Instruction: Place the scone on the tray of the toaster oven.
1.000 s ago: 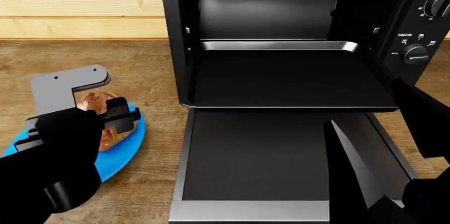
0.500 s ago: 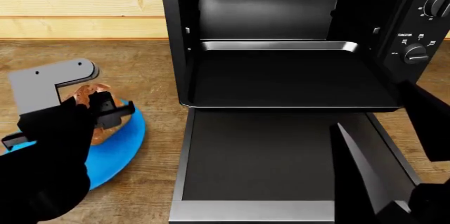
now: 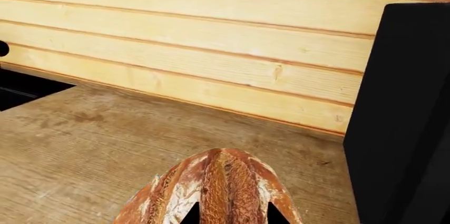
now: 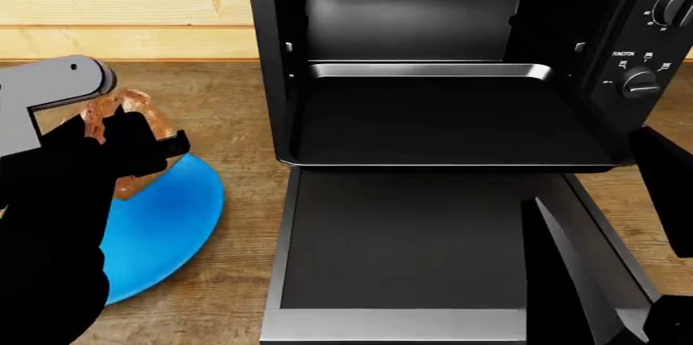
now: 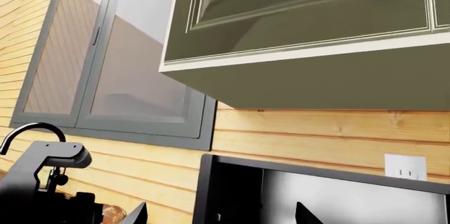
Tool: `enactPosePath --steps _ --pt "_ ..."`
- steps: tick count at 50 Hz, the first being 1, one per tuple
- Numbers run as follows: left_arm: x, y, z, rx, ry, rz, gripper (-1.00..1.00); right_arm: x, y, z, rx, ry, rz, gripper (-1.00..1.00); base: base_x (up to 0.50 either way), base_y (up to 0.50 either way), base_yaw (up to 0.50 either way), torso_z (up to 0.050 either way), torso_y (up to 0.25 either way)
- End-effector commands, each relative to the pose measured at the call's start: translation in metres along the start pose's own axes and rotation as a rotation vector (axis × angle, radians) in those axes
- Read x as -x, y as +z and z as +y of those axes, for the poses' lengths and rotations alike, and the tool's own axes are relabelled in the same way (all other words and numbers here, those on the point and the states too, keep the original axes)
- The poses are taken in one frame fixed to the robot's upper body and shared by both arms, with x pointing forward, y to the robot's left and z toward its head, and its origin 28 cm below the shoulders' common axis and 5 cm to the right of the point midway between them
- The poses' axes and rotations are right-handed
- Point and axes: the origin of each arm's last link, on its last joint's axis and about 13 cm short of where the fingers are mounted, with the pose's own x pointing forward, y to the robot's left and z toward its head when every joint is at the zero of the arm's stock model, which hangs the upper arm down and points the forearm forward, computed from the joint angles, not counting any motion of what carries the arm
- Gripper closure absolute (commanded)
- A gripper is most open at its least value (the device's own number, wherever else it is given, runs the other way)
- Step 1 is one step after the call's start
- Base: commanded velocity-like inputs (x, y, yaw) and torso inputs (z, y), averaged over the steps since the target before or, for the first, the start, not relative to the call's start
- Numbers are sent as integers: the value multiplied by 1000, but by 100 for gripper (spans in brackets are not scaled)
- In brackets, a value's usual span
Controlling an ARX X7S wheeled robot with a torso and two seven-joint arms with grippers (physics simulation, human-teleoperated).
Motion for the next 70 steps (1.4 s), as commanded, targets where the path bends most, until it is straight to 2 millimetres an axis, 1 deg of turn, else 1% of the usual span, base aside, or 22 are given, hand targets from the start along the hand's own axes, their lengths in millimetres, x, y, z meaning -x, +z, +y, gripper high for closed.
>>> enactPosePath --steps 1,6,12,17,24,32,38,45,46,52,70 --pt "17 17 2 2 -31 -70 100 0 7 3 2 13 -19 -100 0 0 0 0 0" --pt "26 23 5 -6 -54 -95 100 1 10 6 7 22 -25 -100 0 0 0 0 0" --pt "31 28 6 -2 -82 -119 100 1 15 10 22 16 -36 -100 0 0 0 0 0" --pt "31 27 7 -5 -98 -133 100 2 17 12 30 18 -42 -100 0 0 0 0 0" --pt "42 33 8 -33 -139 -156 100 3 18 14 26 19 -44 -100 0 0 0 0 0" --pt "54 46 9 -41 -170 -188 100 5 19 14 31 25 -53 -100 0 0 0 0 0" --pt "59 54 9 -51 -195 -209 100 5 19 13 36 24 -56 -100 0 0 0 0 0" --pt "63 60 7 -70 -236 -213 100 5 19 14 42 22 -66 -100 0 0 0 0 0" --pt "64 61 6 -41 -284 -226 100 6 19 14 44 19 -67 -100 0 0 0 0 0" --pt "66 64 3 -76 -286 -227 100 7 19 15 43 16 -78 -100 0 0 0 0 0" --pt "71 72 -3 -84 -364 -226 100 8 19 13 48 4 -89 -100 0 0 0 0 0"
